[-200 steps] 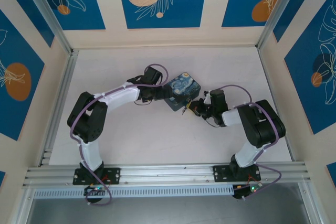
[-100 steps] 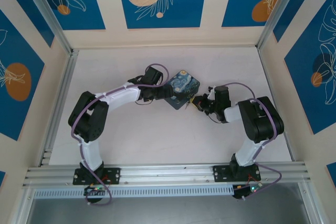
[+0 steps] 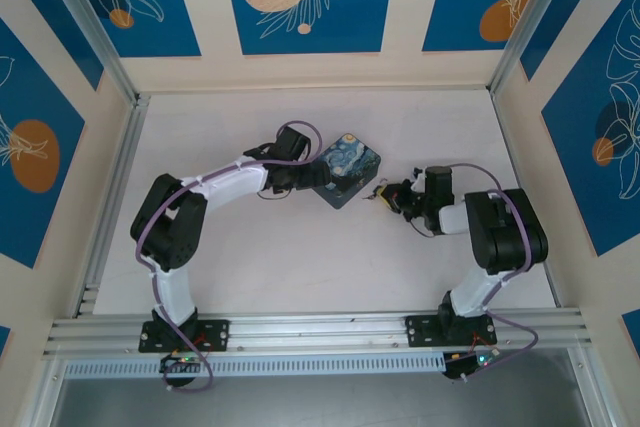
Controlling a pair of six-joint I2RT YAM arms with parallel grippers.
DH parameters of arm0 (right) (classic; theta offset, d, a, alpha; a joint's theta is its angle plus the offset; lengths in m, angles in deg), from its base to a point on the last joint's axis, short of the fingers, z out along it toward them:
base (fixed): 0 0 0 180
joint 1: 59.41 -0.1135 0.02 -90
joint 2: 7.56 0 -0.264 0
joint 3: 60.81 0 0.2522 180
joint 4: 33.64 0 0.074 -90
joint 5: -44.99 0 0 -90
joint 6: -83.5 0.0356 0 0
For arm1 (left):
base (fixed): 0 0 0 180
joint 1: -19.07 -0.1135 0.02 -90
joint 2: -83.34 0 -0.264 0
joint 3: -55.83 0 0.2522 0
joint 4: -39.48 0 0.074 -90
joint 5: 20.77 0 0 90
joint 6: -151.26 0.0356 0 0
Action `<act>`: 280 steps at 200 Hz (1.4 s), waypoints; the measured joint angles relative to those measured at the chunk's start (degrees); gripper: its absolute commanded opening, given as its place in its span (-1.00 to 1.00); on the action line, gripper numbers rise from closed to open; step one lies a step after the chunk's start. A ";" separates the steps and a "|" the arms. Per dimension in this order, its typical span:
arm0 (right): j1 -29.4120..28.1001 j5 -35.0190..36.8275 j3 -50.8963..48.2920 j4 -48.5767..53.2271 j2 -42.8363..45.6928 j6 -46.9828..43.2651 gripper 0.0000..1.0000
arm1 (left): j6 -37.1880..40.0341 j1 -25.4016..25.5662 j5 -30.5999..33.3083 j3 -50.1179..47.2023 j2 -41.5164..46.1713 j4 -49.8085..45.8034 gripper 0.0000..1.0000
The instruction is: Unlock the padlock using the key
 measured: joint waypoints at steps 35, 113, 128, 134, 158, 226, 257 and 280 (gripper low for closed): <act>3.17 0.28 -3.58 7.23 7.89 -1.46 -0.68 | 0.24 0.02 -0.22 0.26 0.61 -1.95 1.00; 6.69 2.89 -4.74 27.67 26.82 -2.99 0.74 | 1.44 0.37 -0.20 0.07 9.49 -10.69 1.00; 6.95 4.07 -3.65 32.76 32.09 -3.21 0.80 | 1.46 0.04 0.66 -0.09 13.22 -11.56 1.00; 7.02 4.68 -2.64 35.06 34.03 -3.48 0.81 | 1.51 -0.24 1.22 -0.15 14.86 -12.00 1.00; 7.08 7.69 3.67 43.06 38.49 -5.70 0.84 | 2.86 -1.33 5.79 -1.03 21.73 -13.38 1.00; 6.69 27.67 11.80 46.07 39.39 -12.66 0.99 | 18.53 -7.15 32.24 -20.26 42.77 -4.07 1.00; 6.08 36.28 8.00 41.24 38.82 -19.37 0.99 | 28.52 -12.70 38.53 -32.41 47.32 6.86 1.00; 5.42 40.22 7.23 35.85 35.26 -25.42 0.99 | 31.89 -17.35 39.17 -38.40 44.70 15.67 1.00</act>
